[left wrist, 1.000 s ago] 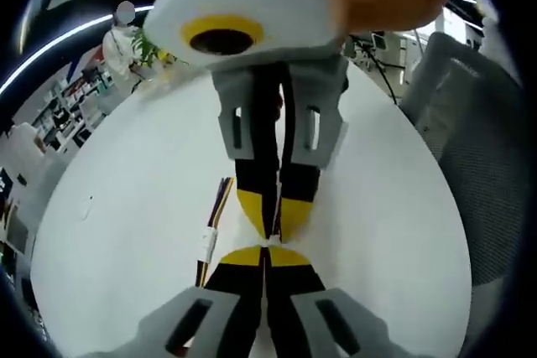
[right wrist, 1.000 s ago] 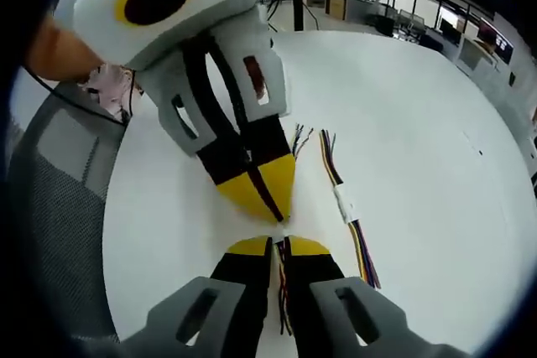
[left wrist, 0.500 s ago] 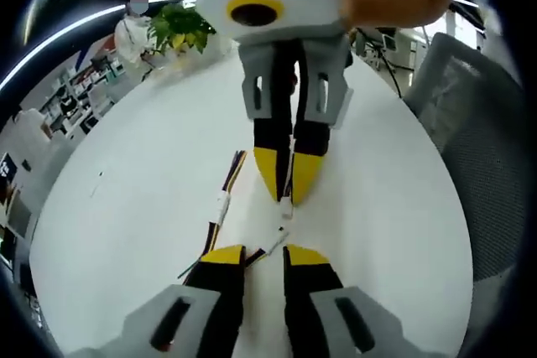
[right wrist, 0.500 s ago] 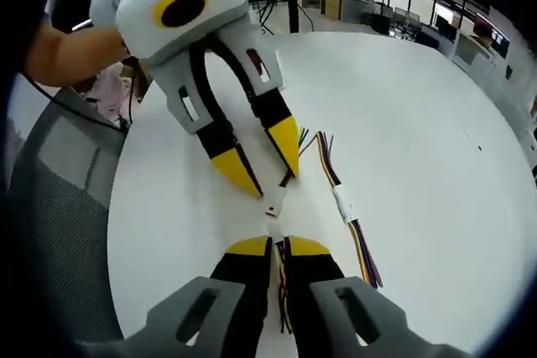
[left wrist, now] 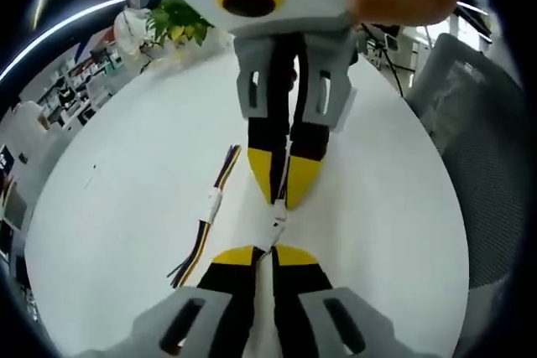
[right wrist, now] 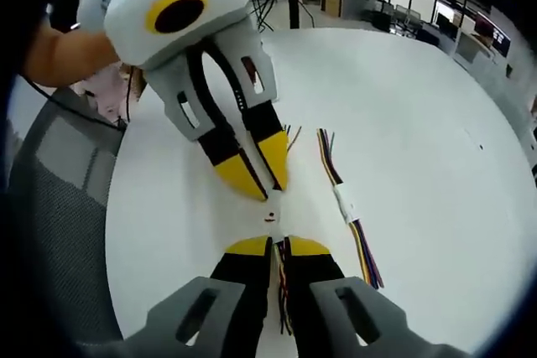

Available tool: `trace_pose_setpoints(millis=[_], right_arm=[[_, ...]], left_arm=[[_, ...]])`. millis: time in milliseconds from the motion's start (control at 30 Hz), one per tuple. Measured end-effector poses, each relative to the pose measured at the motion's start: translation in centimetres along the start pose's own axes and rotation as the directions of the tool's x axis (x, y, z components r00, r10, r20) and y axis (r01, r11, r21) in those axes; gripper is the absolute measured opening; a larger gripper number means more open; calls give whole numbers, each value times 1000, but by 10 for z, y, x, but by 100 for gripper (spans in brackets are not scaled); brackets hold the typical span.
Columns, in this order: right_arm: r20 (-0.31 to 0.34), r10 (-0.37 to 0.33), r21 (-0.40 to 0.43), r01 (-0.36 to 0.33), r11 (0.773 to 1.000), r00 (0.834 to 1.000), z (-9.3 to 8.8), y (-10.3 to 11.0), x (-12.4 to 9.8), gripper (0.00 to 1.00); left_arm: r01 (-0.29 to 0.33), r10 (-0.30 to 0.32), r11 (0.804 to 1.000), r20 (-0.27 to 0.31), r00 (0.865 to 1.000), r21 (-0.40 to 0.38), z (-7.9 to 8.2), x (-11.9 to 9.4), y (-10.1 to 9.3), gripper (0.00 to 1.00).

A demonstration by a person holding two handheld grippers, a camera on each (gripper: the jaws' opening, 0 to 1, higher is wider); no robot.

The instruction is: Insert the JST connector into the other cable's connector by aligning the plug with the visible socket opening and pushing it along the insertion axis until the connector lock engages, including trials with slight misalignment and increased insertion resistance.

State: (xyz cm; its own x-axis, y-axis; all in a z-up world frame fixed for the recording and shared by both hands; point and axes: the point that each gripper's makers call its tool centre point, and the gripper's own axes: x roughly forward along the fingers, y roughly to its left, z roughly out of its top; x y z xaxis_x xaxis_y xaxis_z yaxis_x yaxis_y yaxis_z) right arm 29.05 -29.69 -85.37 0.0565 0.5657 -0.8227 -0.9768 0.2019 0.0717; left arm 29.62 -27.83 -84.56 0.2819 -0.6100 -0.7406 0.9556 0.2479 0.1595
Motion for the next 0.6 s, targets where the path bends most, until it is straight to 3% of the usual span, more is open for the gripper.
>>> trace_pose_setpoints(millis=[600], right_arm=[[-46,7,-1,-7,1000,999,-1,0,0,3]], left_arm=[[-51,49,991,-19,999,-123,0,3,2,0]])
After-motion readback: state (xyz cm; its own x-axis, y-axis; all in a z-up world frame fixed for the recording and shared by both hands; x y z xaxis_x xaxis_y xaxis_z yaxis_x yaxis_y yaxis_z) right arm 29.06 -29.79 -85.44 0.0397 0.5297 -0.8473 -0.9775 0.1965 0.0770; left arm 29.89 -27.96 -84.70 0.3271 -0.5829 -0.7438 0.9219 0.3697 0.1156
